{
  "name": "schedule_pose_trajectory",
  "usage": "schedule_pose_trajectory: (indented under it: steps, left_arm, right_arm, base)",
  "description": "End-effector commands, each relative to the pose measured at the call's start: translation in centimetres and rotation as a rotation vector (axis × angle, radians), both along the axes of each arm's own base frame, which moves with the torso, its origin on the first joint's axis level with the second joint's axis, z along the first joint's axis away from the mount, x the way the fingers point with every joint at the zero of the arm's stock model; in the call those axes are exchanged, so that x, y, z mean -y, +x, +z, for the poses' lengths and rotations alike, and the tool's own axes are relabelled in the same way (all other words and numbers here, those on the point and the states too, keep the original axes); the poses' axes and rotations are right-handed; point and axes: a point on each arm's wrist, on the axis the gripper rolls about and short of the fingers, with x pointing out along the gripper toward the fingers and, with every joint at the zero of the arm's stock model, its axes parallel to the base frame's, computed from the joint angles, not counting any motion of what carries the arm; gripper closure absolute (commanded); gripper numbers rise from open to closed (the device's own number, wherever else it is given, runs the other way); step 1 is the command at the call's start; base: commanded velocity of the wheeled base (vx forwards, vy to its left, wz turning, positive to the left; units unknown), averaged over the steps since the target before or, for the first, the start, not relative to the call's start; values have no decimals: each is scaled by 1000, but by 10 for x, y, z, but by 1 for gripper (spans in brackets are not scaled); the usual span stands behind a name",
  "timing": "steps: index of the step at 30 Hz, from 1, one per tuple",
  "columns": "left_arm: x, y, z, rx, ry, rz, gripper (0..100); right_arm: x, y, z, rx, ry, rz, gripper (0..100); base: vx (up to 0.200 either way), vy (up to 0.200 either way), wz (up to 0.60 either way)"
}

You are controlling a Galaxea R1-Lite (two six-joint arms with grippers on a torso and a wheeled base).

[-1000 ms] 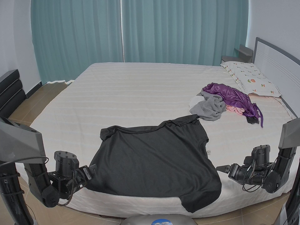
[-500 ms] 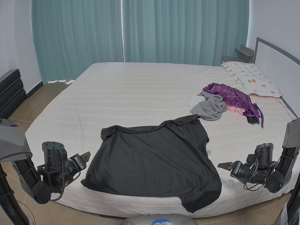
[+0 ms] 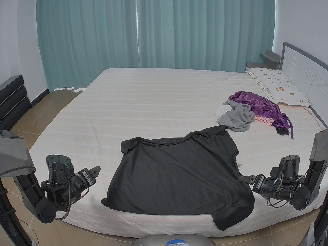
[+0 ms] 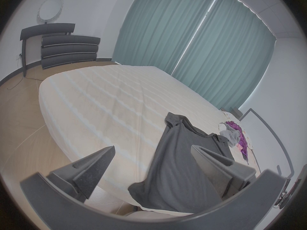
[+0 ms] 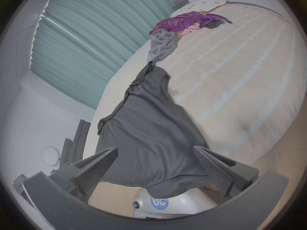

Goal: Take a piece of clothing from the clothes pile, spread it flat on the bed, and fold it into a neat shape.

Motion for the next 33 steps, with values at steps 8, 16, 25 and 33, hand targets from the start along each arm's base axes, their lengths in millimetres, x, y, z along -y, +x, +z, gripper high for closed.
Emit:
schedule_pose_trajectory:
  steps: [8, 16, 25, 33]
  left_arm:
    - [10, 3, -6, -15, -56, -3, 0]
    - [13, 4, -9, -23, -73, -3, 0]
    - [21, 4, -9, -20, -92, -20, 0]
    - [21, 4, -10, -24, -94, -20, 0]
  right_arm:
    - [-1, 2, 2, 12, 1, 2, 0]
    - [-1, 2, 2, 12, 1, 4, 0]
    - [-2, 2, 2, 13, 2, 6, 0]
    - [-2, 1, 2, 12, 2, 9, 0]
  base:
    - [0, 0, 0]
    - [0, 0, 0]
    - [0, -156, 0]
    - [0, -125, 0]
